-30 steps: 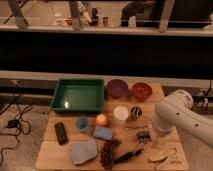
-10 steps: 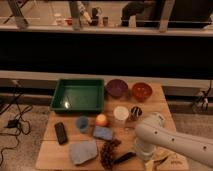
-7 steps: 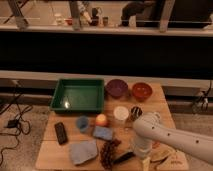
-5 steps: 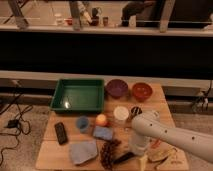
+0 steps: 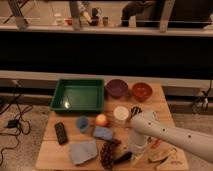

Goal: Wipe red bowl with brush

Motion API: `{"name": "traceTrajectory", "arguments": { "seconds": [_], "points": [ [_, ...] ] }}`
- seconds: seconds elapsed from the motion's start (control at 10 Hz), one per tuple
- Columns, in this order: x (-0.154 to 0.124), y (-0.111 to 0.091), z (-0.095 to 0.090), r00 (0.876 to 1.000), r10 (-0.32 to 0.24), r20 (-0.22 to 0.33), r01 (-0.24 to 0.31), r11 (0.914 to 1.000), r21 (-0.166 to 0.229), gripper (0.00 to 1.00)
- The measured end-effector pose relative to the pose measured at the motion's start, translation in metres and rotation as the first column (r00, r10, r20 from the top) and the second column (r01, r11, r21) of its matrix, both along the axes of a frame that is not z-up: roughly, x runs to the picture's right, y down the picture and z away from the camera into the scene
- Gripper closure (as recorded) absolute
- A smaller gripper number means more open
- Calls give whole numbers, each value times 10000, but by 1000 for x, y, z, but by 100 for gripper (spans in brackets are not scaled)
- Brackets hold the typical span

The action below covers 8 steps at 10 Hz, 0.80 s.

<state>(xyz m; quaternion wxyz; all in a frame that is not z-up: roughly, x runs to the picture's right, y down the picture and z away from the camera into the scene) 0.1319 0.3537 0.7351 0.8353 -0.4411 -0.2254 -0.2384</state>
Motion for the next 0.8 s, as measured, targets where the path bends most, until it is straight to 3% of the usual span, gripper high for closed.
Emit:
{"name": "traceTrajectory", "arguments": {
  "seconds": [0.3,0.8],
  "points": [
    [4,0,-1,10000,-39,-57,39,10000,-17,96],
    [6,3,1,10000,-43,52,45,9997,-231,100]
  ]
}}
